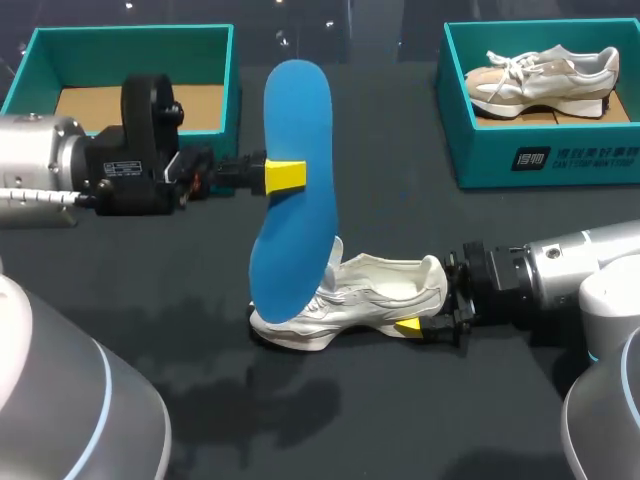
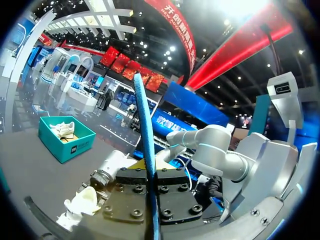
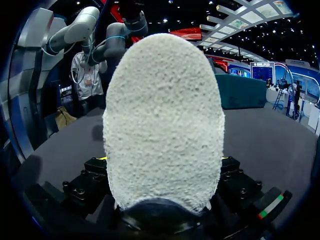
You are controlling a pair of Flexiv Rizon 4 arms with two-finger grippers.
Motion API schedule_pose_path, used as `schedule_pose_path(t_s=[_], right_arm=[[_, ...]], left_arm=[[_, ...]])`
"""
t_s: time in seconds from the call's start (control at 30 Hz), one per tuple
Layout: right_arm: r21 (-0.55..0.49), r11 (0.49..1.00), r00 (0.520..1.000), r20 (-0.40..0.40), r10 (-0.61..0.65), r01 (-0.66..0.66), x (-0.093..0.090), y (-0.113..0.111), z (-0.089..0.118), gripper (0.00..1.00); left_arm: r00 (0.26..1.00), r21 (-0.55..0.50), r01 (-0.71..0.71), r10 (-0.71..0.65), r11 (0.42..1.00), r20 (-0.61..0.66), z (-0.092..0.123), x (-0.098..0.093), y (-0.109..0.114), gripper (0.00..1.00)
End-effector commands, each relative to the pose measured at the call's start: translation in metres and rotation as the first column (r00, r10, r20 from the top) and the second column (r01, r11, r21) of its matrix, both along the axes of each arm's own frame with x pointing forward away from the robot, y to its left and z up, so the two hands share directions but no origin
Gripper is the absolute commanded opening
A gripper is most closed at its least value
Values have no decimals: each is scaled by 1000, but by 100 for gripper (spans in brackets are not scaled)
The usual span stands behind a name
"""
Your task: Take the shoe out of the shoebox, open the shoe tongue, remove and reinsert the insole, then place the shoe into the shoebox
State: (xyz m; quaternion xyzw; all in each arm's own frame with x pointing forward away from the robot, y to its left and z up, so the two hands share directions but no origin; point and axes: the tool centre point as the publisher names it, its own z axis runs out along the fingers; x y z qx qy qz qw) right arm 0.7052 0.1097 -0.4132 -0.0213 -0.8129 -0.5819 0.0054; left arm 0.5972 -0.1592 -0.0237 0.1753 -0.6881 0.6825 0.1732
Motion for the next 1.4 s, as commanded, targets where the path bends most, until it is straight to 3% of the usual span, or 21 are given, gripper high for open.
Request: schedule_pose_path(t_s=[0.03,0.07,0.1,0.13,0.17,0.63,1.0,1.2,1.4], right_arm=[[-34,999,1000,-9,4,-4,0,-3,5,15],[-41,999,1000,-12,3,-4,1,-5,5,27],[-43,999,1000,-14,3,-3,1,-6,5,46],[-46,999,1000,-17,5,-5,1,-7,6,83],[-57,998,1000,-22,5,-6,2,-8,6,100],[-250,968,995,-94,-28,4,-1,-27,21,100],[-498,865,983,-180,-36,-60,2,-27,44,100],[-602,796,984,-173,-51,-65,-4,-24,52,100],[-608,792,985,-167,-50,-63,-6,-24,54,100]], left_arm=[[1000,-2,0,0,1000,1,-1,0,-1,0],[1000,-2,0,0,1000,1,-1,0,-1,0],[1000,-2,0,0,1000,1,-1,0,-1,0],[1000,-2,0,0,1000,1,-1,0,-1,0],[1000,-2,0,0,1000,1,-1,0,-1,0],[1000,-2,0,0,1000,1,-1,0,-1,0],[1000,-2,0,0,1000,1,-1,0,-1,0],[1000,-2,0,0,1000,1,-1,0,-1,0],[1000,-2,0,0,1000,1,-1,0,-1,0]])
